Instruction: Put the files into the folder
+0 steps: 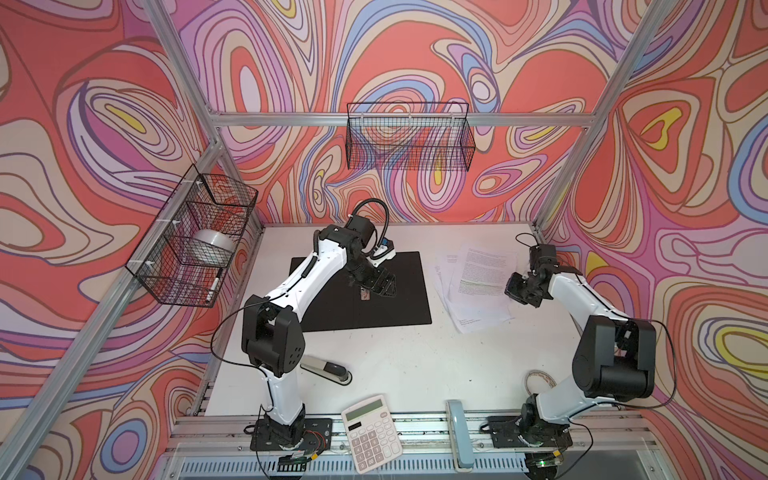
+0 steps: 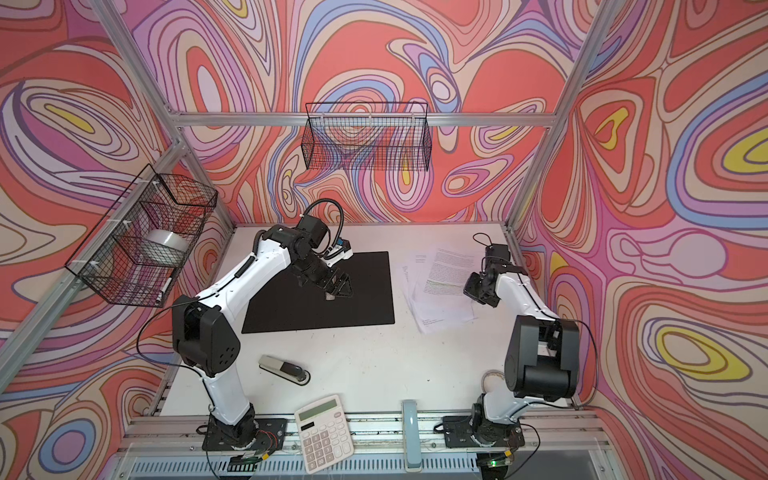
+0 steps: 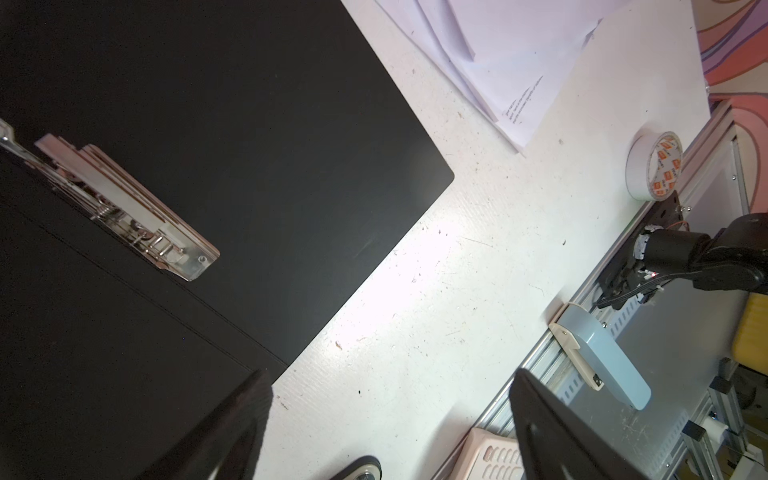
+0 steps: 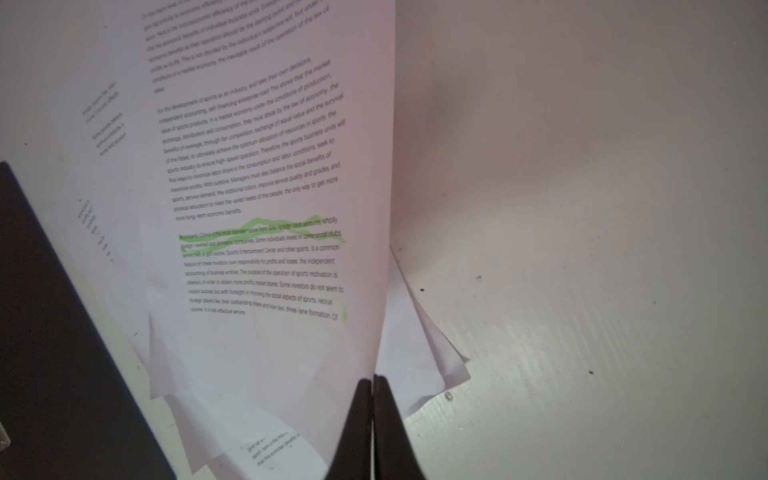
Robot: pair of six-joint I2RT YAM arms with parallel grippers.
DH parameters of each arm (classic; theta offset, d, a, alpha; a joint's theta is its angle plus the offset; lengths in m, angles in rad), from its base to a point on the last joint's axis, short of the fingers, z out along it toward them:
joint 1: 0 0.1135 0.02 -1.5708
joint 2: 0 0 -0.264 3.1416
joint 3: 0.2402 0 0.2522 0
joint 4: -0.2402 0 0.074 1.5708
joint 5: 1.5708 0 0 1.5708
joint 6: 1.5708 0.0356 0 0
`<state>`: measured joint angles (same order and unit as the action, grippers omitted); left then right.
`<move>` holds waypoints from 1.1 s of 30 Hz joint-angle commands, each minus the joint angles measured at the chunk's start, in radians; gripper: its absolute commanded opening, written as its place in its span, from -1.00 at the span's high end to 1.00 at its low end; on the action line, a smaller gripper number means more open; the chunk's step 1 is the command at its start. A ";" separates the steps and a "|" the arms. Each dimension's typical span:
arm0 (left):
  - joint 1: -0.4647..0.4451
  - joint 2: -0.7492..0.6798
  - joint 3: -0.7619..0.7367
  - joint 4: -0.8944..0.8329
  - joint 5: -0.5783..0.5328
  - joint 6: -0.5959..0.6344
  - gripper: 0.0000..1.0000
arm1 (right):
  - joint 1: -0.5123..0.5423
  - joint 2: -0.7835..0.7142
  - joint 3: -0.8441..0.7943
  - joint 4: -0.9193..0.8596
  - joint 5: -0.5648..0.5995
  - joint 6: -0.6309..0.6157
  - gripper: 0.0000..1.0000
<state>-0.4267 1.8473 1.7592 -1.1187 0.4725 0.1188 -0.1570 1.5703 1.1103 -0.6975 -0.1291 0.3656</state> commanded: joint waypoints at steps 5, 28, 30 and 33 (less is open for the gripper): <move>-0.001 -0.006 0.106 -0.026 0.047 -0.048 -0.81 | -0.004 -0.131 0.041 -0.060 -0.154 -0.047 1.00; 0.184 -0.025 0.075 0.080 0.200 -0.255 -0.80 | 0.150 -0.188 0.252 -0.117 -0.370 -0.027 1.00; 0.191 -0.024 0.062 0.086 0.202 -0.267 -0.80 | 0.195 -0.171 0.287 -0.119 -0.353 -0.019 1.00; 0.205 -0.024 0.047 0.094 0.186 -0.286 -0.80 | 0.260 -0.143 0.347 -0.119 -0.335 -0.002 1.00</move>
<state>-0.2379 1.8462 1.8233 -1.0405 0.6571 -0.1368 0.0589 1.3987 1.4075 -0.8082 -0.4858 0.3450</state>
